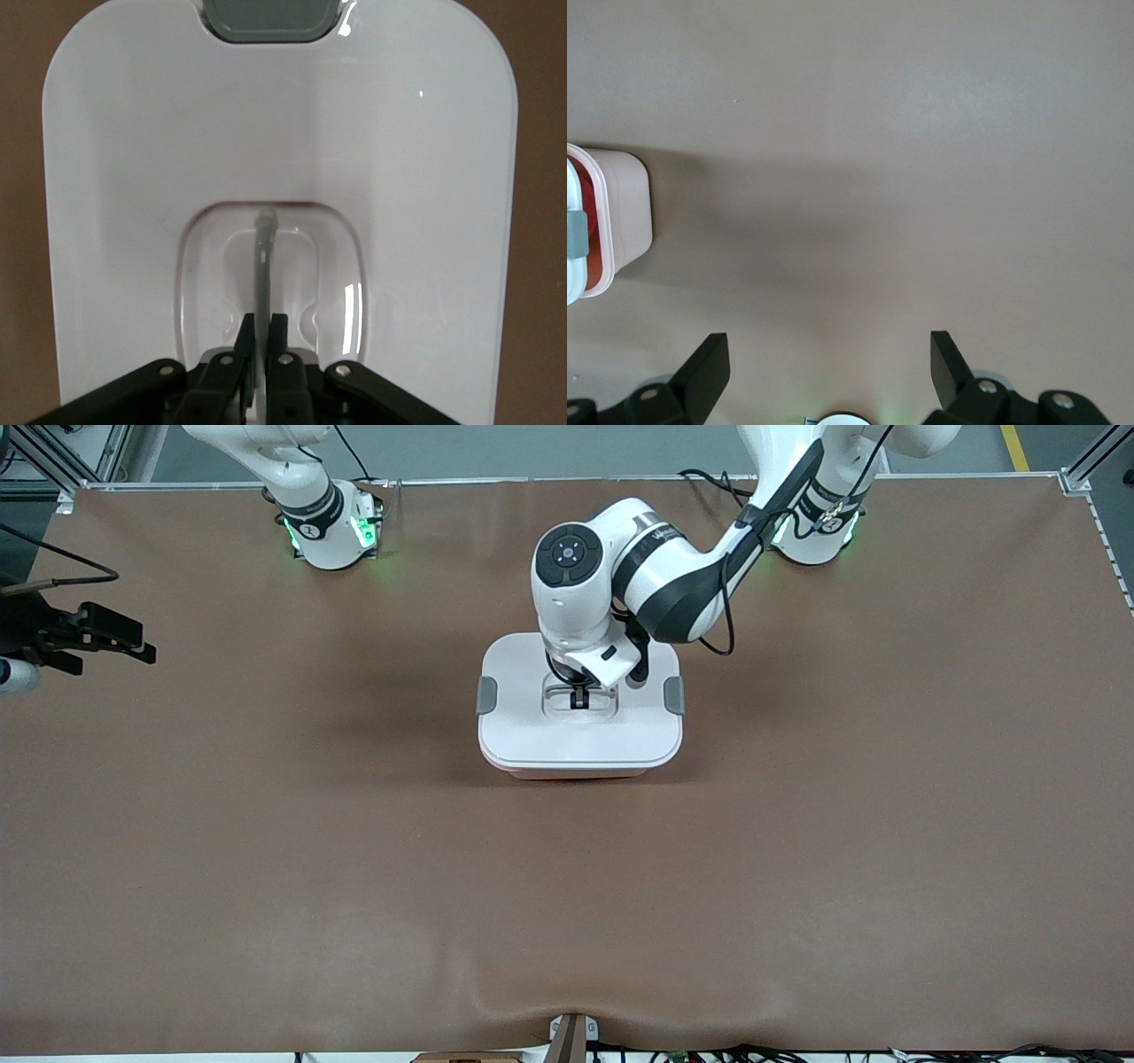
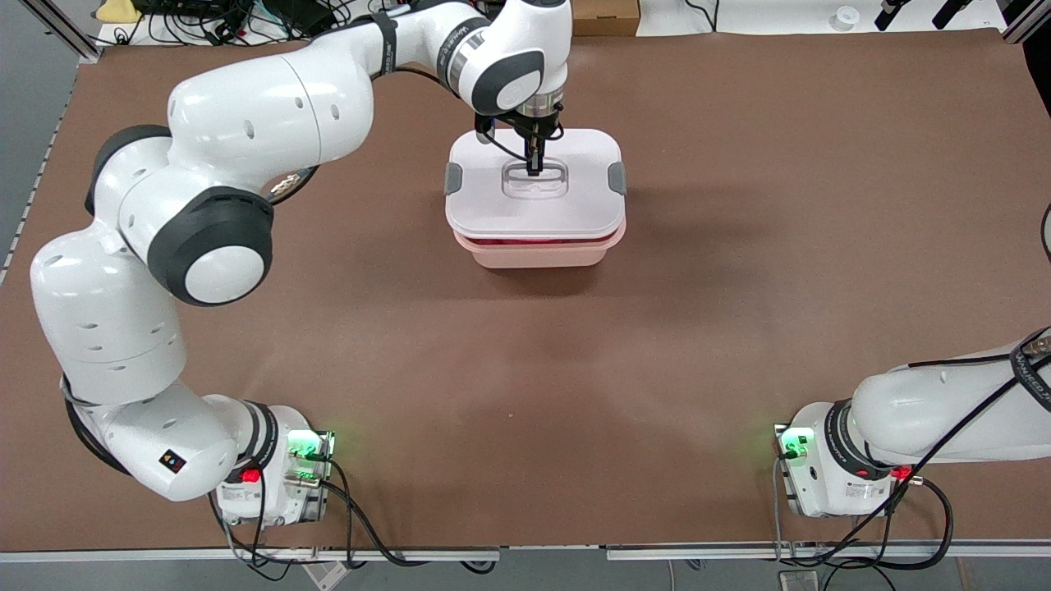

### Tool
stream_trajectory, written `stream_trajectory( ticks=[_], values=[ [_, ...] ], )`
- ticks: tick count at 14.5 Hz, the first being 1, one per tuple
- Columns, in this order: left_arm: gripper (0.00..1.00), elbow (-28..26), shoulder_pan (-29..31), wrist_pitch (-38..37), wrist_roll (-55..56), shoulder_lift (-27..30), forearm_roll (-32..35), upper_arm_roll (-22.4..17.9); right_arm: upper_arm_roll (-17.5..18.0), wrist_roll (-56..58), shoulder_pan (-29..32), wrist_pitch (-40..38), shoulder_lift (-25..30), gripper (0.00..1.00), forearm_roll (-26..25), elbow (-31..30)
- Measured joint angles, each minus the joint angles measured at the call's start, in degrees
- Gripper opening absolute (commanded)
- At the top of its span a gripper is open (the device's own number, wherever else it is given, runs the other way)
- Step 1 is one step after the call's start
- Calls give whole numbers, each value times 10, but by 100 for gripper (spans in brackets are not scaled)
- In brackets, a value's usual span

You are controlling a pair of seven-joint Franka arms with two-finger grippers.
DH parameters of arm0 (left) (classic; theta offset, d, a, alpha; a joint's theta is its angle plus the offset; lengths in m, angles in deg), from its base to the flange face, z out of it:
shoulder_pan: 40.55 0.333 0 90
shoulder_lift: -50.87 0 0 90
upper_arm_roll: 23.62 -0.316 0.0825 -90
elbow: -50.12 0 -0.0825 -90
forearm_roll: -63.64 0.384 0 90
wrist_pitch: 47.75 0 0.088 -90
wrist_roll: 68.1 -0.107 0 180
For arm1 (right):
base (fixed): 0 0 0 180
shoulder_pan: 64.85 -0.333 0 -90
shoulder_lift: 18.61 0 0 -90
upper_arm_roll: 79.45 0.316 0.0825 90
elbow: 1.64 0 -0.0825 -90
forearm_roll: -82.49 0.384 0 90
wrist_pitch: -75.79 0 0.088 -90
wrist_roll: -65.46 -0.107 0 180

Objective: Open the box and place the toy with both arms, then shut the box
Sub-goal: 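Lower the lid onto the box and press it down with the left gripper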

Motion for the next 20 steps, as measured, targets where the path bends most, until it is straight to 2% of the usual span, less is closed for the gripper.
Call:
stream_trajectory(
  ticks=[8, 13, 20],
  values=[
    [0, -3, -1, 23, 1, -15, 20, -1, -17, -5, 1, -3, 0, 100, -15, 0],
    [0, -4, -3, 25, 12, -15, 20, 0, -8, -54, -2, 8, 1, 100, -18, 1],
    [0, -8, -7, 0, 22, 10, 20, 0, -6, -57, -13, 40, 3, 100, -19, 0]
  ],
)
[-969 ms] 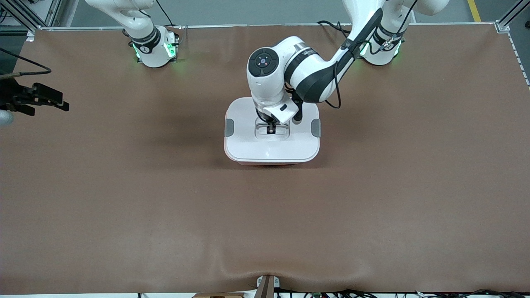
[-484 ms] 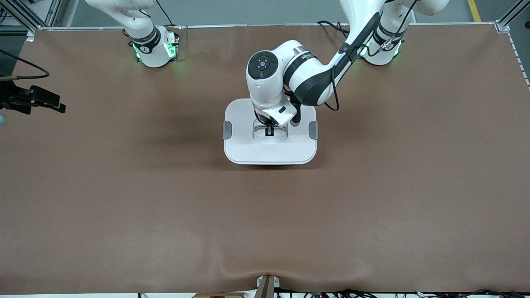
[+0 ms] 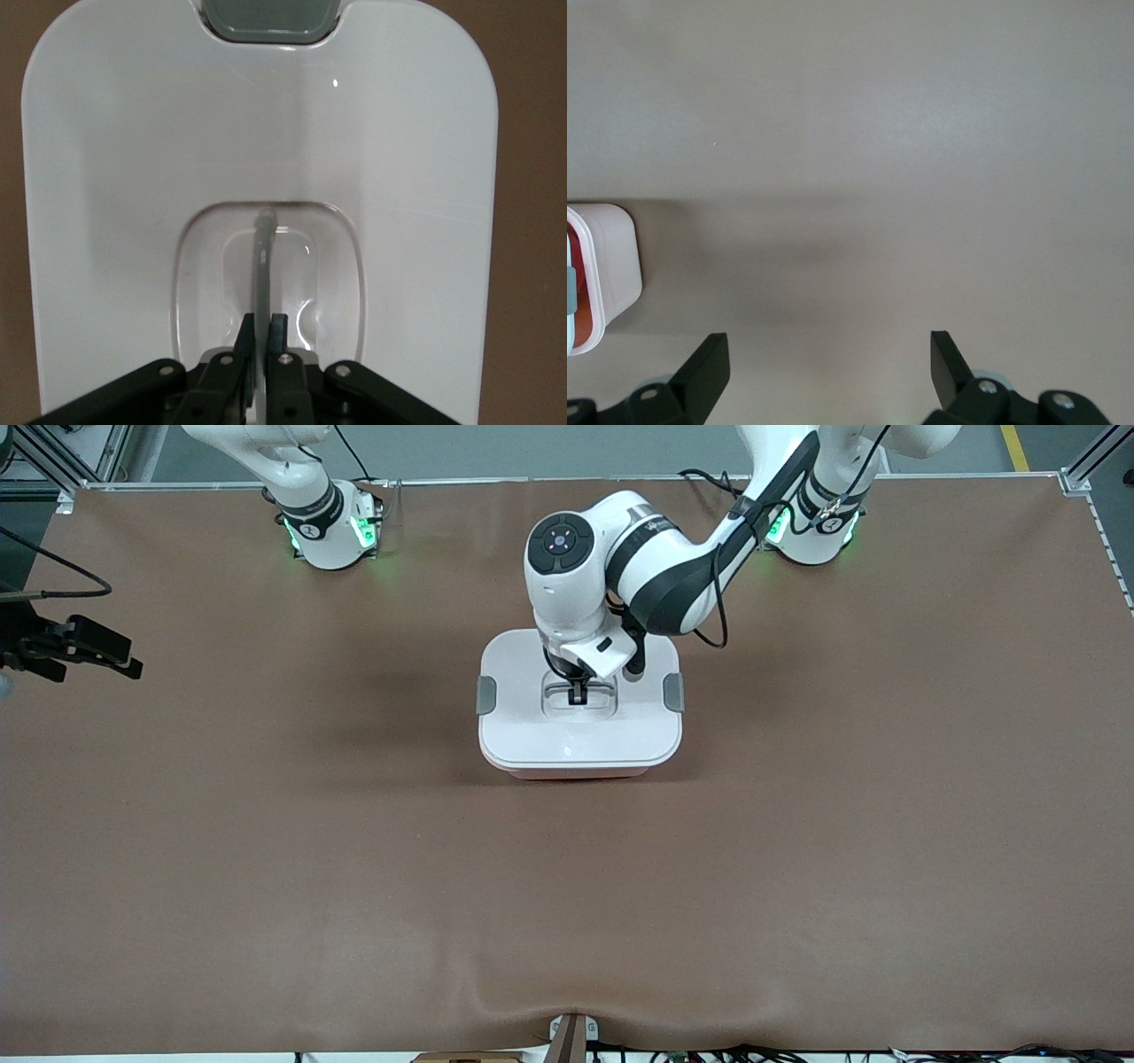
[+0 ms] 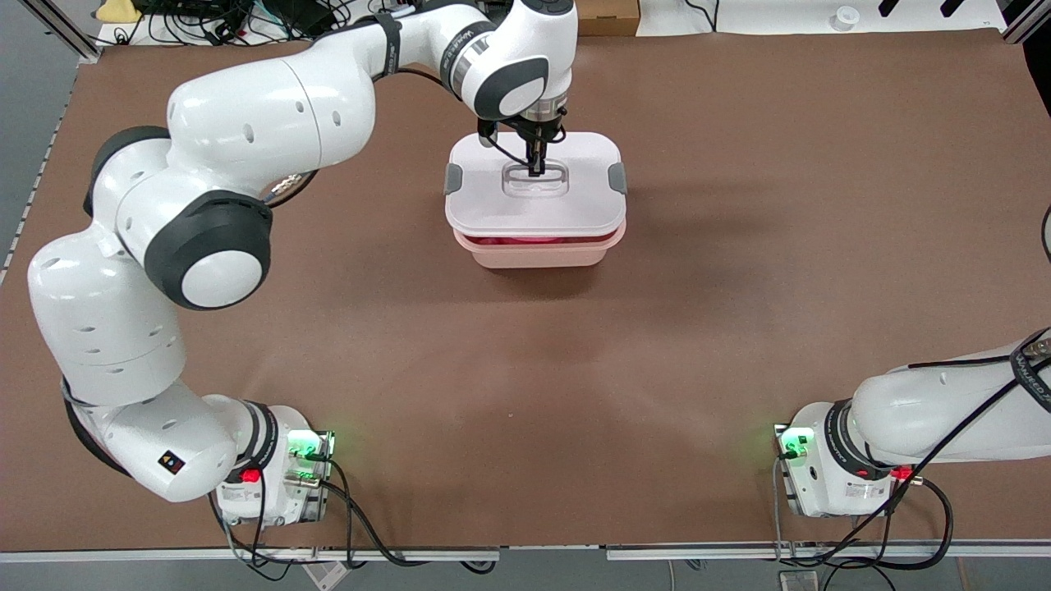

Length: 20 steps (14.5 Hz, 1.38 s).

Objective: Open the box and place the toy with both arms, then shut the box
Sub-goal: 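Lower the lid onto the box and press it down with the left gripper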

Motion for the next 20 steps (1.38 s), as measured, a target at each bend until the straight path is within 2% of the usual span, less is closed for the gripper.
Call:
stream_trajectory(
  ticks=[8, 20],
  values=[
    [0, -24, -1, 6, 1, 1, 0, 0, 0, 0, -10, -1, 9, 100, -3, -14],
    [0, -30, 0, 39, 1, -1, 0, -1, -2, 0, -10, -1, 11, 100, -6, -19]
  ],
)
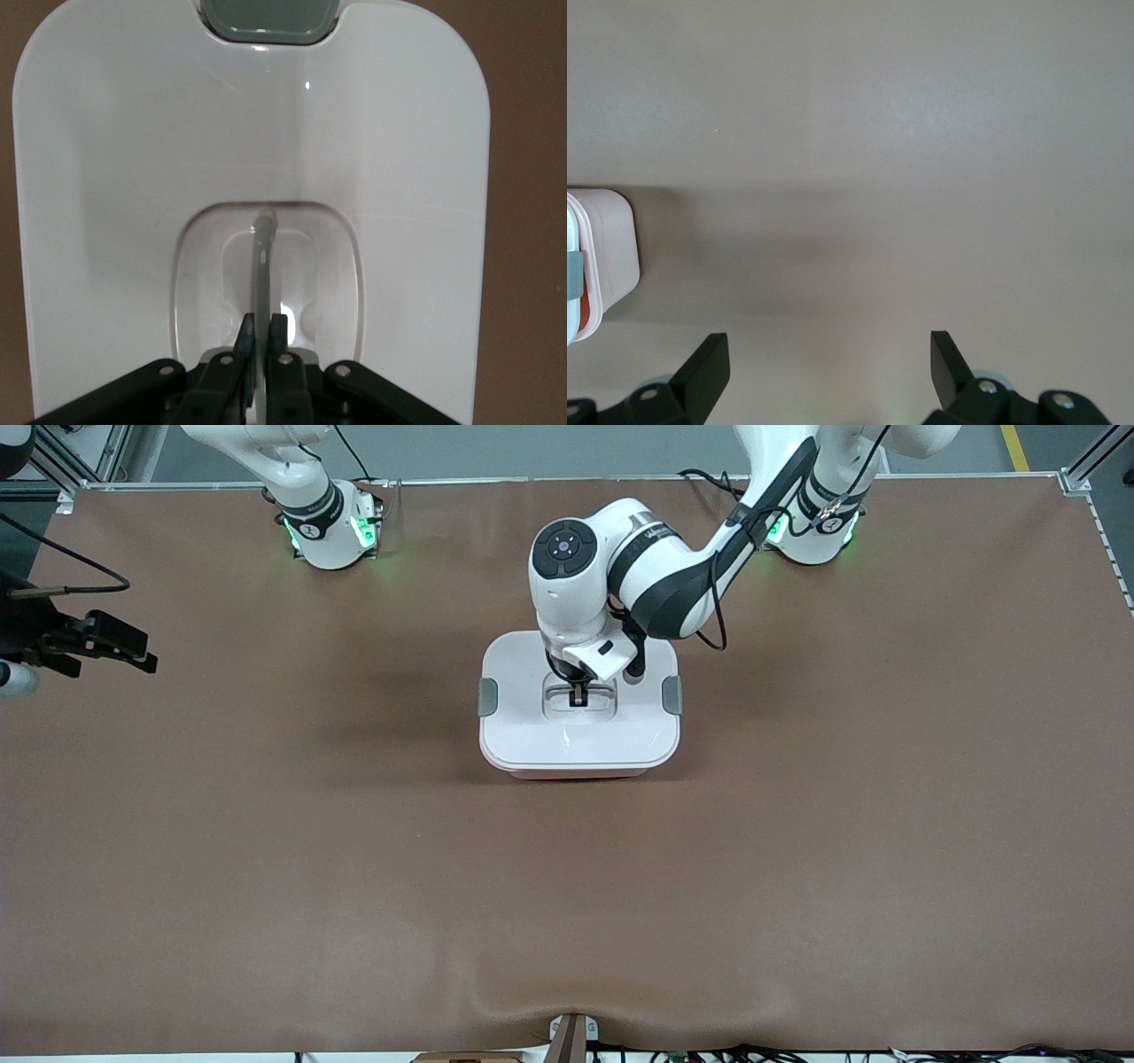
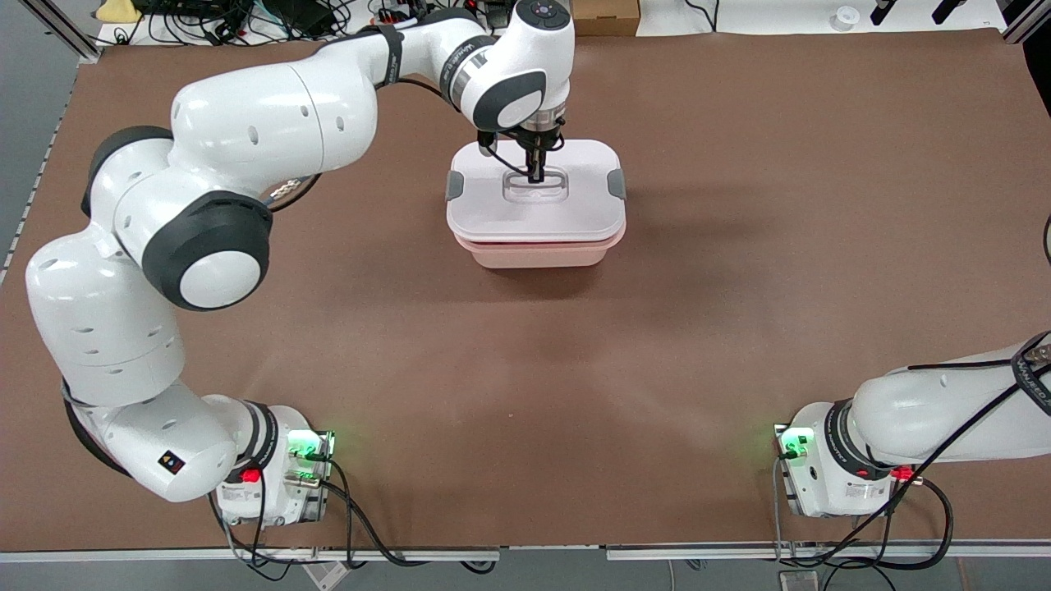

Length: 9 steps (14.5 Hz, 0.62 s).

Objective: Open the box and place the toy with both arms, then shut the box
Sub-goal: 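Lower the lid onto the box and press it down with the left gripper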

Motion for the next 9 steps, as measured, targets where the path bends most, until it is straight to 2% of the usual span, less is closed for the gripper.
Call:
stream_trajectory(
  ticks=[9],
  values=[
    [0, -3, -1, 9, 34, -3, 0, 1, 0, 0, 0, -1, 0, 100, 0, -1]
  ],
)
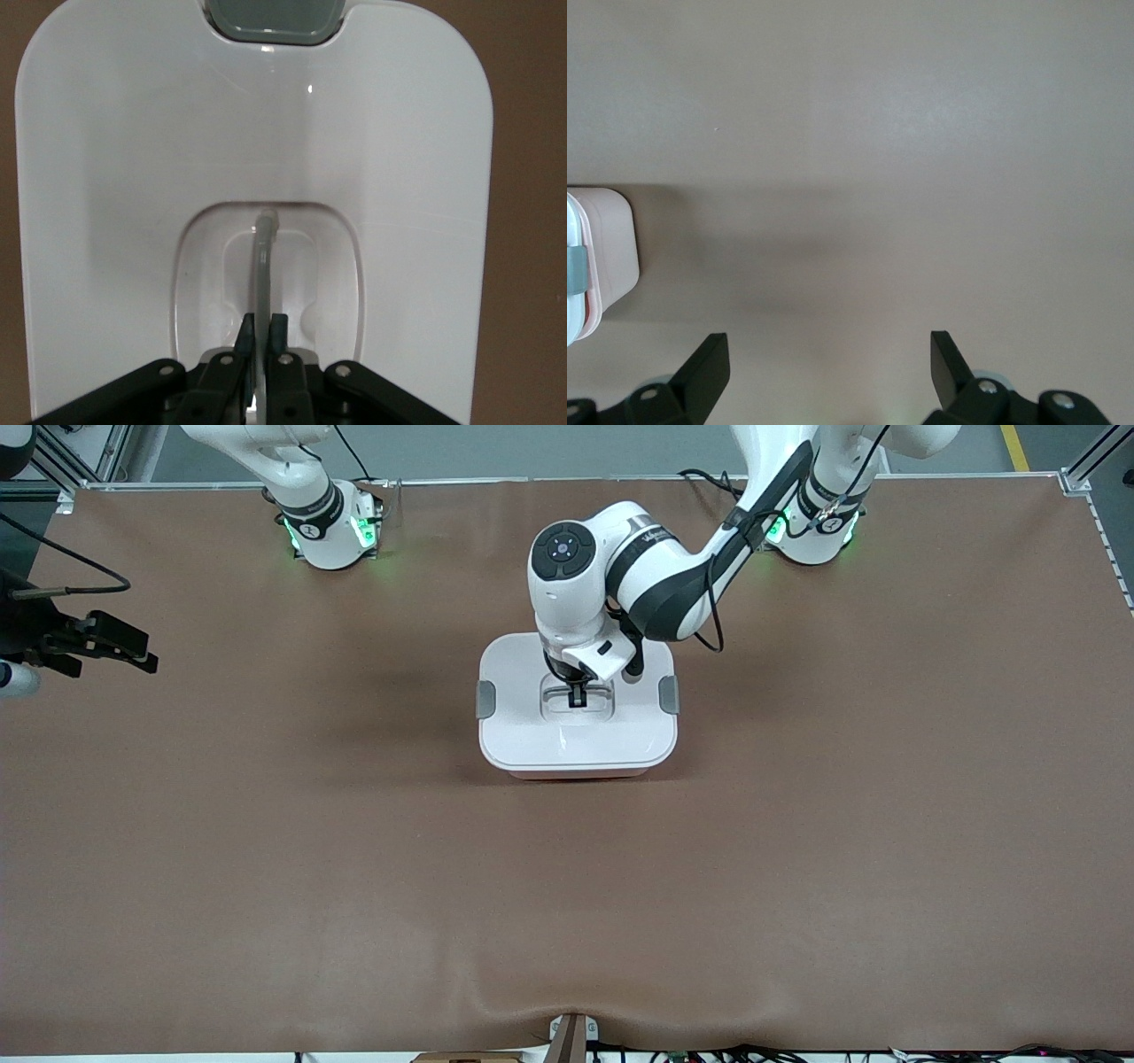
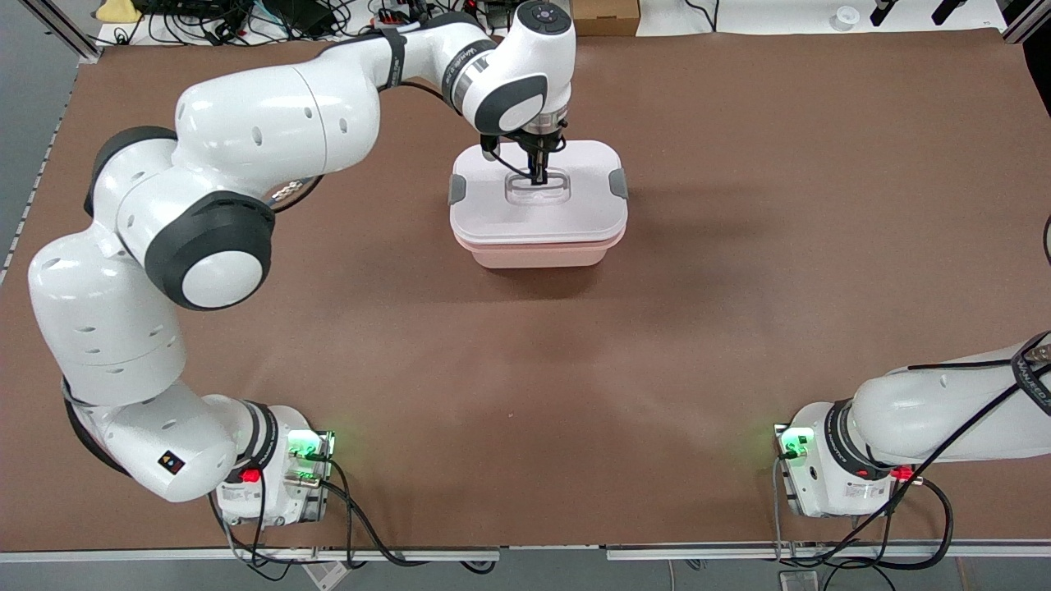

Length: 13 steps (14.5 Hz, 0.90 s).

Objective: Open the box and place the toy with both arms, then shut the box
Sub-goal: 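Lower the lid onto the box and press it down with the left gripper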

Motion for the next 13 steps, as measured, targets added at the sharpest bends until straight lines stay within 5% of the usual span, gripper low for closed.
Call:
stream_trajectory(
  ticks=[13],
  values=[
    [0, -33, -8, 40, 44, 10, 34, 2, 0, 0, 0, 0, 0, 100, 0, 0]
  ],
)
